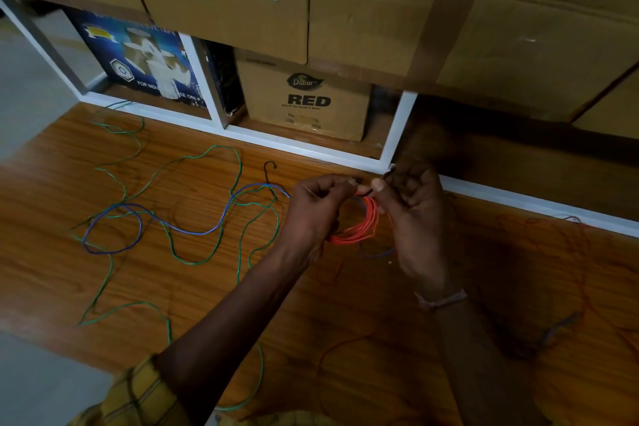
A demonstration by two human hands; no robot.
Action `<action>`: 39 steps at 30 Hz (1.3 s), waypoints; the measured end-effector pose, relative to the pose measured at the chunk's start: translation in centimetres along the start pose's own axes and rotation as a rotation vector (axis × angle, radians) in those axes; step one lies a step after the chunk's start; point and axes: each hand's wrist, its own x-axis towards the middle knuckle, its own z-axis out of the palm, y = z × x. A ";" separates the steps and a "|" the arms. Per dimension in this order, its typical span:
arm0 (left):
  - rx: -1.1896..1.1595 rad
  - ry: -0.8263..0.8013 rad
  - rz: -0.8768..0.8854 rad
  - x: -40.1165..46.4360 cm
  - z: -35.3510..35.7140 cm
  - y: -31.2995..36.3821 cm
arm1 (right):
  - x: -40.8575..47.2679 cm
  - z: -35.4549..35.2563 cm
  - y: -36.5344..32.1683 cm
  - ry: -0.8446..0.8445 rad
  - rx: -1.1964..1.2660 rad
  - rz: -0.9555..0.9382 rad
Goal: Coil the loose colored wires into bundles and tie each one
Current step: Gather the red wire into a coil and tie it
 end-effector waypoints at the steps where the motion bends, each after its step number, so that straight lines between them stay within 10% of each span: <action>1: 0.002 0.013 0.035 -0.1 0.1 0.0 | 0.0 0.0 0.0 -0.003 0.000 0.000; 39: 0.137 0.172 0.325 -0.1 0.5 -0.4 | -0.8 0.3 -1.5 0.007 -0.170 -0.043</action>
